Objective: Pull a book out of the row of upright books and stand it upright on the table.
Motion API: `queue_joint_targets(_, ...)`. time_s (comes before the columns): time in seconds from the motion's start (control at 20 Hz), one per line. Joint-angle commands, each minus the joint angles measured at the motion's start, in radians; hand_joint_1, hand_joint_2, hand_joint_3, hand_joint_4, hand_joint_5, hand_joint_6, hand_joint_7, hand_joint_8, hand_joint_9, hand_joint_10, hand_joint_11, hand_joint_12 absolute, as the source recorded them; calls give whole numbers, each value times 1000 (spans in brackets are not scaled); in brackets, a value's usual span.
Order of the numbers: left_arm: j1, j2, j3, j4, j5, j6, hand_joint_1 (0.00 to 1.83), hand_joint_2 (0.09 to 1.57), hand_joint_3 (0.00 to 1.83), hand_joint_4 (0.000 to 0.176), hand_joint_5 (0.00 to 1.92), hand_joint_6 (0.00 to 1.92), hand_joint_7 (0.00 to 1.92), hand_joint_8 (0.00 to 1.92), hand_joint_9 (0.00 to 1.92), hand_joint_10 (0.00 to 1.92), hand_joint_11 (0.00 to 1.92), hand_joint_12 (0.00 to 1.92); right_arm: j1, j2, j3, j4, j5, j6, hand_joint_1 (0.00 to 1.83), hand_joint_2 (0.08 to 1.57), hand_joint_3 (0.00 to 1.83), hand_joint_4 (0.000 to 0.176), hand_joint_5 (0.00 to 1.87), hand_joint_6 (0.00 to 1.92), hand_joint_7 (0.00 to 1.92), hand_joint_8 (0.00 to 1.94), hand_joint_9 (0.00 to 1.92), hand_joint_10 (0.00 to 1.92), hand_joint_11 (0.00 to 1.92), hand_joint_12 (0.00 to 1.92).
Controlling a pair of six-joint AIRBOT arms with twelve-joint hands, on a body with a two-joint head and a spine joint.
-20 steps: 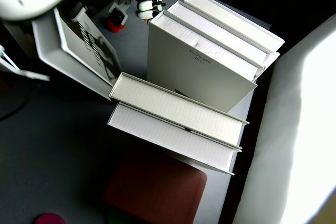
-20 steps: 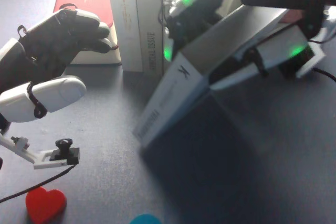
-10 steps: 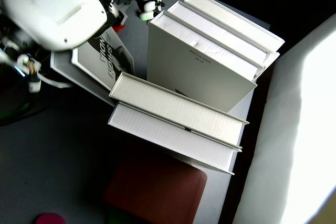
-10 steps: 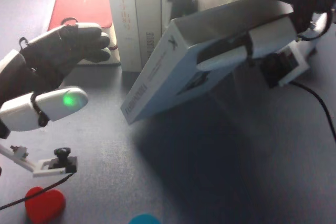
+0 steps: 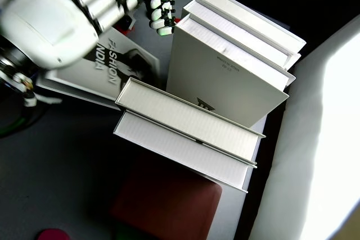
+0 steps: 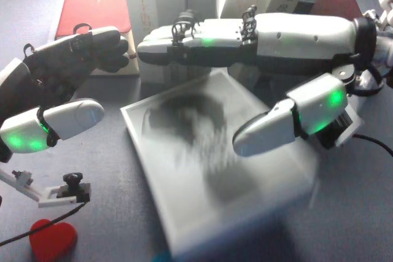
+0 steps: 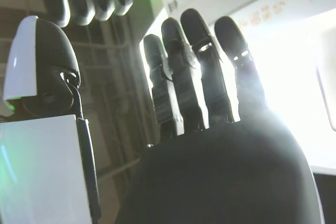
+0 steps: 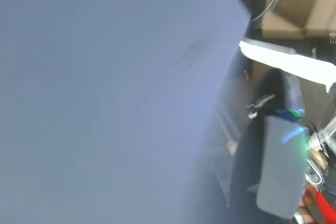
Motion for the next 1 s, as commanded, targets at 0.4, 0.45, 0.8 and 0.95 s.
queue_joint_targets(0.4,-5,-6,0,-13,-108,-11,1080,873,0,2,702,15,693,19,497,615,0,1345,15,20,-16,146,110,-22,319,1088,0,169,0,0,0,0,0,0,0,0)
queue_joint_targets(0.45,-8,-6,2,-11,-105,-11,1058,875,1,10,686,7,683,14,447,592,0,1349,9,22,-12,169,109,-36,511,961,0,175,0,0,0,0,0,0,0,0)
queue_joint_targets(0.8,-23,12,10,2,-96,-11,957,853,1,59,403,1,330,0,298,34,0,1244,-74,71,-26,362,111,-177,535,896,6,114,0,0,0,0,0,0,0,108)
queue_joint_targets(0.95,-26,11,14,8,-94,-11,858,891,8,52,328,0,282,1,254,5,0,1053,-100,87,-43,412,119,-221,550,840,0,121,0,0,0,0,4,2,0,765)
